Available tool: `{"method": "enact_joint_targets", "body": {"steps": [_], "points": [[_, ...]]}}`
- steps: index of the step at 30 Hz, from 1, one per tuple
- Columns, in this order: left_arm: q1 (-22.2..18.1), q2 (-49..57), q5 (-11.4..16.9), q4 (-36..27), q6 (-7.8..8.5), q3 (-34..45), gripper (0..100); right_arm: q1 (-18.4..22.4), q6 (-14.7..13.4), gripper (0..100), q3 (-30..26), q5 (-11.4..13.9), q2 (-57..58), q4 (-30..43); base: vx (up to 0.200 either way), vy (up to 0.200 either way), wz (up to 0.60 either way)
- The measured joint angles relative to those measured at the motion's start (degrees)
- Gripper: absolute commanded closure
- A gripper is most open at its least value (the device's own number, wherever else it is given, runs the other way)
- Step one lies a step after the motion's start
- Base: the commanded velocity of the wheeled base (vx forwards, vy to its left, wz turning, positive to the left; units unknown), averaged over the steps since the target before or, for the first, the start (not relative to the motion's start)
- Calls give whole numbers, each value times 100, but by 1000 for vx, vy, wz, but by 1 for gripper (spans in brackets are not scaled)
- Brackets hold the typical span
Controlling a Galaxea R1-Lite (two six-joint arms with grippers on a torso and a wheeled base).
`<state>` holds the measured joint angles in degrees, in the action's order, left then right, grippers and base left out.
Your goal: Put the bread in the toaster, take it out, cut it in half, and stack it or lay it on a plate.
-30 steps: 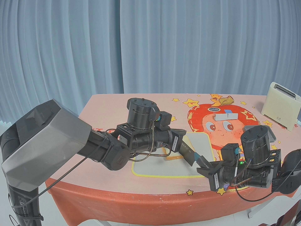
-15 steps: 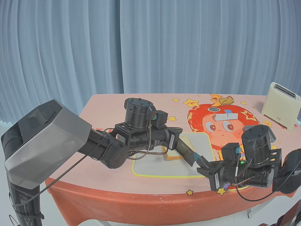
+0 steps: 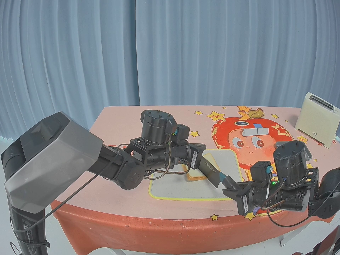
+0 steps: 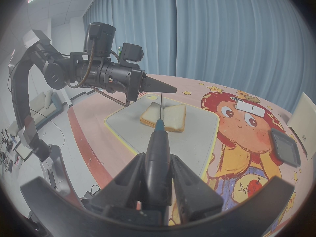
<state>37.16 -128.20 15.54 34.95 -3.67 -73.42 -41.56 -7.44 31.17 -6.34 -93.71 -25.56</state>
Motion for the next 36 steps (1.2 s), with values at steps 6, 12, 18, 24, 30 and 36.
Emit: {"method": "enact_joint_targets", "body": {"steps": [6, 12, 18, 24, 30, 36], "points": [[-52, -20, 5, 20, -7, 9, 100, 7, -22, 100, 94, 2, 44, 22, 0, 0, 0], [-67, -20, 5, 11, -10, 0, 100, 33, 2, 100, 35, 2, 35, 4, 0, 0, 0], [-61, 35, 2, -41, -12, -39, 100, 24, 13, 100, -48, -4, 22, 20, 0, 0, 0], [-37, 165, 2, -137, -12, -74, 100, 0, 7, 100, -67, -6, 22, -11, 0, 0, 0], [-39, 199, 2, -137, -10, -61, 100, 5, 5, 100, -24, -1, 57, -22, 0, 0, 0], [-54, 113, 2, -82, -7, -33, 100, -6, -2, 100, 11, 0, 72, -16, 0, 0, 0]]}}
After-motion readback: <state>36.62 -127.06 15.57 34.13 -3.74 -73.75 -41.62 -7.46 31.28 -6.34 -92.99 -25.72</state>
